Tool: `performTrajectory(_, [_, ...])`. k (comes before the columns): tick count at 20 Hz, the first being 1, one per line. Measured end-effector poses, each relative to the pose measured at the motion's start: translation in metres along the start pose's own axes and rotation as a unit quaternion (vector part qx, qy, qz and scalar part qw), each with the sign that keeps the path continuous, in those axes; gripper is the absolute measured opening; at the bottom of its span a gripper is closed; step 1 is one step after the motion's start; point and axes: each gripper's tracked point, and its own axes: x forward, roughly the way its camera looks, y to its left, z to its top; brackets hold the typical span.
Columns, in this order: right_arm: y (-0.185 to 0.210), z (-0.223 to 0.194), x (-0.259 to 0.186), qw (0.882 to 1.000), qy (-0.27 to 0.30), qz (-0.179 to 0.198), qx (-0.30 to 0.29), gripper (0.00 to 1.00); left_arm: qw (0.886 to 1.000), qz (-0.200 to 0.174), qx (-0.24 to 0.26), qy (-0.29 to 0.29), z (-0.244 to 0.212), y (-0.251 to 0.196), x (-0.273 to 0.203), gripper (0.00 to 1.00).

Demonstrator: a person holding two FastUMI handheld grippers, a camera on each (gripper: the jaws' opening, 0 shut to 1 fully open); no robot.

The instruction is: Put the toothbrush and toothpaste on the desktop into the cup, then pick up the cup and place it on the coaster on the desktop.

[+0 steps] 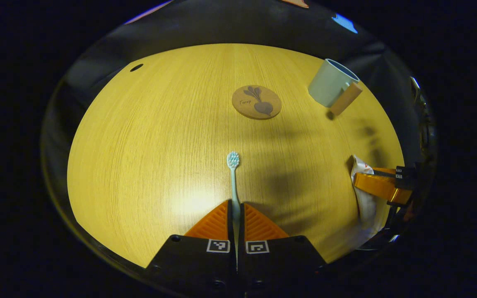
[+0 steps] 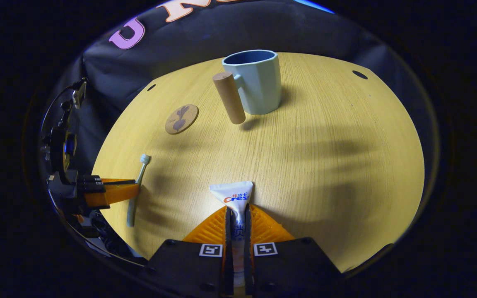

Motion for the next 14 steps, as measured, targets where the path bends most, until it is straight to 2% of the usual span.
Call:
performTrajectory(3, [0.000,0.000,-0.001,1.000,-0.006,-0.011,-0.004,0.13,0.999,-0.008,-0.026,-0.022,0.002,0.002,-0.004,0.00])
performTrajectory(7, [0.002,0.001,-0.002,0.998,-0.027,-0.037,-0.037,0.13,0.998,-0.022,-0.038,-0.046,0.005,0.002,-0.011,0.00])
performTrajectory(11, [0.008,0.006,-0.012,0.998,-0.045,-0.034,-0.039,0.14,0.996,-0.029,-0.051,-0.069,0.009,0.000,-0.017,0.00])
performTrajectory(12, [0.011,0.010,-0.012,0.998,-0.052,-0.027,-0.033,0.08,0.995,-0.031,-0.052,-0.076,0.010,0.001,-0.020,0.00])
performTrajectory(14, [0.012,0.020,-0.020,0.996,-0.075,-0.024,-0.032,0.09,0.995,-0.036,-0.052,-0.079,0.010,0.000,-0.025,0.00])
